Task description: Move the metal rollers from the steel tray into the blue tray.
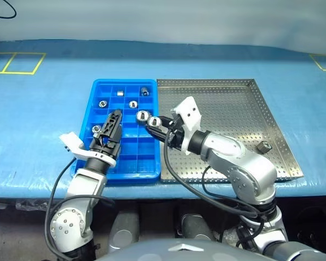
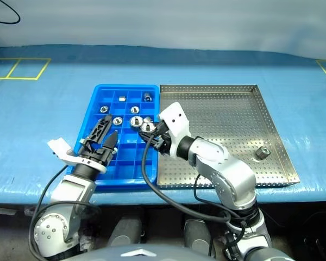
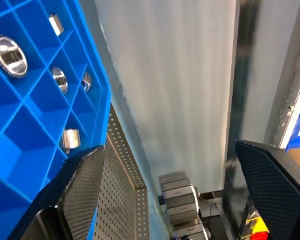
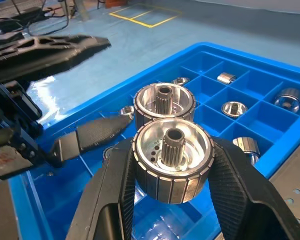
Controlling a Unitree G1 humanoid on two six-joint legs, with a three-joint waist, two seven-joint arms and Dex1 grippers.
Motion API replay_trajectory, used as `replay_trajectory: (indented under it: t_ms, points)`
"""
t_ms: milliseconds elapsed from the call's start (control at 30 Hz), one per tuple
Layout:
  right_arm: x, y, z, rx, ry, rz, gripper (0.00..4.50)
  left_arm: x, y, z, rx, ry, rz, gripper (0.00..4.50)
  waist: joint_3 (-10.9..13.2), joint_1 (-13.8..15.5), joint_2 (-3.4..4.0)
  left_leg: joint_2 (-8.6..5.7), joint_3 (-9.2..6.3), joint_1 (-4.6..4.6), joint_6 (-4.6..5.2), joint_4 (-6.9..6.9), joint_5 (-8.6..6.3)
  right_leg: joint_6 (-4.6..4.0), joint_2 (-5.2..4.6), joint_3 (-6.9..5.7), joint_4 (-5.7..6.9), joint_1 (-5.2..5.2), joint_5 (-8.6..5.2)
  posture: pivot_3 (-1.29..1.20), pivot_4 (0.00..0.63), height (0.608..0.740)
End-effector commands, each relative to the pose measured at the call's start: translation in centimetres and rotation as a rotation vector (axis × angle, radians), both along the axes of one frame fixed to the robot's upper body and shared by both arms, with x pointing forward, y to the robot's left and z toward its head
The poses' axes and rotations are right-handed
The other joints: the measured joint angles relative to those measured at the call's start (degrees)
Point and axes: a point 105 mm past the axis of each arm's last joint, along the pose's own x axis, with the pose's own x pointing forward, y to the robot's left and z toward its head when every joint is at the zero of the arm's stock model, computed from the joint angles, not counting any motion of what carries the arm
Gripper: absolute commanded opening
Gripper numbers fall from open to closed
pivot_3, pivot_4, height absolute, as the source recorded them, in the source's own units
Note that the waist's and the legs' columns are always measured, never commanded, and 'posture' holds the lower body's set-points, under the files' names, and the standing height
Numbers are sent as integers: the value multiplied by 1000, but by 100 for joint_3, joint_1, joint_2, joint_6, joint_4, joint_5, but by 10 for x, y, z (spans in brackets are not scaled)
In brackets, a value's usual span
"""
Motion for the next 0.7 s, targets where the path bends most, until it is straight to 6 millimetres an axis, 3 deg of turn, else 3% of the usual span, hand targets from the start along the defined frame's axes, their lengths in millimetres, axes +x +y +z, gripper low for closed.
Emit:
replay_trajectory:
  t_ms: [33,400,500,700]
  points:
    - [-10,8,22,46,-85,68,1694,-3,-15,3,-84,-7,-53,4500,0,3,0,0,0,0,0,1,0,-1,0,0,0,0,-1,157,150,740]
    - [-25,19,20,59,-56,131,1694,-5,-28,8,-146,-41,-88,4500,0,-10,0,0,1,-1,-1,-1,1,-6,1,1,-2,-2,-3,129,150,740]
    - [-26,20,18,57,-49,131,1694,-6,-31,6,-145,-24,-104,3897,0,-11,0,0,1,-1,-1,-1,1,-6,0,2,-3,-2,-4,127,150,740]
    - [-25,20,16,53,-38,128,1694,-6,-31,6,-151,-31,-100,1894,0,-17,0,0,1,-2,-1,-2,1,-7,1,3,-3,-3,-5,131,150,740]
